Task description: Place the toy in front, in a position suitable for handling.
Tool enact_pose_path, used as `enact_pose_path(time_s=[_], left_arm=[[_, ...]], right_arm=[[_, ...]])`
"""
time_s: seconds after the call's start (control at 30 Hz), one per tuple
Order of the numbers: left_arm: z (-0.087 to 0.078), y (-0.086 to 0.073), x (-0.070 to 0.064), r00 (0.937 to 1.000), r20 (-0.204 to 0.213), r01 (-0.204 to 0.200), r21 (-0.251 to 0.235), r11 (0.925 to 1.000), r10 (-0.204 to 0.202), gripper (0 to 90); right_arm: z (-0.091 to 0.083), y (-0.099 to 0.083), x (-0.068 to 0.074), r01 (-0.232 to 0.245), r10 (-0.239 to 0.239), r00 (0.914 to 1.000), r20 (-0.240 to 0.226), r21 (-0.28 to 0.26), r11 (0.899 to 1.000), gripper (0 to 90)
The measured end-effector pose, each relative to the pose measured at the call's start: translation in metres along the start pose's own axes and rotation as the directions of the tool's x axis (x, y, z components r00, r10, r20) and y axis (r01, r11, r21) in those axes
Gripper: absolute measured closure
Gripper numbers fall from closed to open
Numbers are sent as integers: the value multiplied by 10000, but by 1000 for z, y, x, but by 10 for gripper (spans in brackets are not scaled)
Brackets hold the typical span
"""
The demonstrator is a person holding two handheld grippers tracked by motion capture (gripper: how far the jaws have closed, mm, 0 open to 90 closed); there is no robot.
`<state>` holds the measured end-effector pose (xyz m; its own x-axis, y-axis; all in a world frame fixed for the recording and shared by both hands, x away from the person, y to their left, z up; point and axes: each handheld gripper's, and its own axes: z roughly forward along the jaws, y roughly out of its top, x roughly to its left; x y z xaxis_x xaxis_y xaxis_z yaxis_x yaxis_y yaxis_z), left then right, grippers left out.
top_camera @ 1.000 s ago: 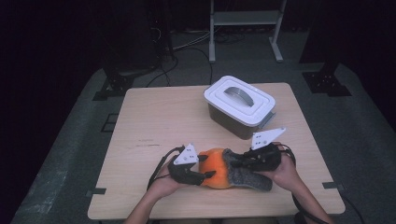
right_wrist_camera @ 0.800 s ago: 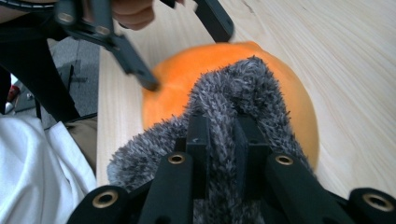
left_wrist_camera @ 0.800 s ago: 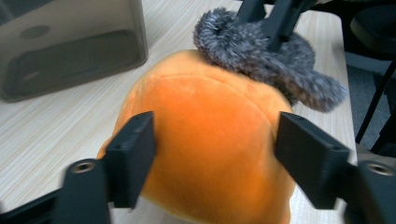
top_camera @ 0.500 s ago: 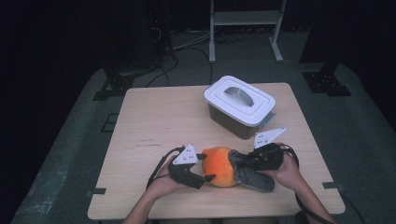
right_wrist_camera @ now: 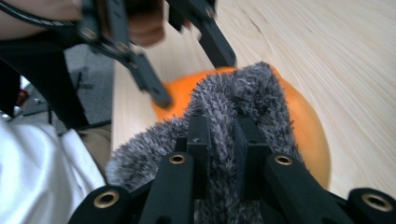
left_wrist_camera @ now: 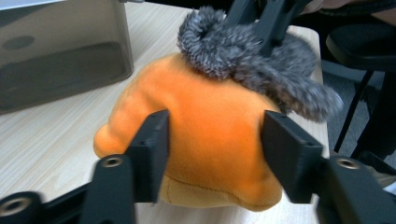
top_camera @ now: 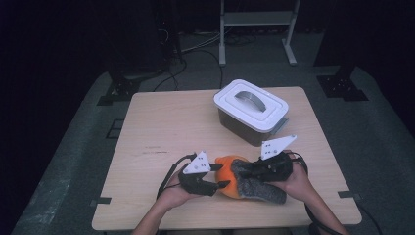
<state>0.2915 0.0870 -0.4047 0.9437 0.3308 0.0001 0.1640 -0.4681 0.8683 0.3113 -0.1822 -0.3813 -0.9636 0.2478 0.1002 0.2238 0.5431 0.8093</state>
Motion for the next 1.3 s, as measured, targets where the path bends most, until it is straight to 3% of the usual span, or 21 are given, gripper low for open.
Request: enact_pose_path(time_s=[0.07, 0.13, 0.17, 0.23, 0.3, 0.4, 0.5, 0.57, 0.7, 0.83, 0.93, 1.03, 1.17, 1.3], left_arm=[[1, 0, 1, 10000, -41, 39, -47, 10000, -40, 325], [5, -4, 4, 9991, 315, 277, 30, 9996, -278, 202], [7, -6, 3, 9994, 278, 223, 55, 9997, -224, 193], [10, -9, 3, 9997, 157, 197, 136, 9997, -199, 218], [11, -9, 3, 9999, -83, 131, 80, 9999, -130, 315], [9, -5, 1, 9994, -356, -40, 24, 10000, 41, 440], [4, 0, -2, 9986, -510, -165, -116, 9998, 159, 488], [3, 3, -2, 9989, -467, 21, -370, 9993, -38, 504], [3, 4, -4, 9981, -598, -125, -107, 9999, 118, 503], [3, -1, 0, 9987, -498, 100, -76, 9999, -104, 498], [4, -2, 0, 9986, -499, 143, -57, 9999, -146, 492], [6, -2, 0, 9984, -536, 193, -82, 9998, -197, 490], [7, -1, -2, 9987, -465, 219, -119, 9997, -224, 484], [7, -4, -1, 9992, -384, 135, -62, 9999, -137, 475]], right_arm=[[-1, -5, -6, -170, 169, 9998, 136, 64, 9998, 781], [-5, -11, -13, -450, 452, 9989, 135, -96, 9989, 780], [-7, -13, -15, -580, 582, 9982, 128, -188, 9981, 780], [-9, -15, -19, -741, 745, 9971, 141, -243, 9970, 780], [-9, -16, -20, -819, 822, 9965, 128, -257, 9963, 780], [-9, -13, -18, -664, 672, 9971, 362, -218, 9976, 780], [-14, -6, -10, -337, 354, 9981, 507, -333, 9989, 782], [-17, 2, -2, -74, 95, 9993, 367, -554, 9984, 782], [-9, 11, 11, 454, -441, 9978, 489, -251, 9987, 781], [-6, 4, 4, 152, -149, 9997, 191, -105, 9998, 779], [-9, -1, 1, 55, -60, 9997, 241, 201, 9998, 778], [-10, -3, -1, -62, 58, 9995, 309, 137, 9999, 778], [-9, 5, 7, 299, -297, 9994, 190, -150, 9994, 778], [-2, 8, 12, 645, -646, 9978, 115, 127, 9978, 778]])
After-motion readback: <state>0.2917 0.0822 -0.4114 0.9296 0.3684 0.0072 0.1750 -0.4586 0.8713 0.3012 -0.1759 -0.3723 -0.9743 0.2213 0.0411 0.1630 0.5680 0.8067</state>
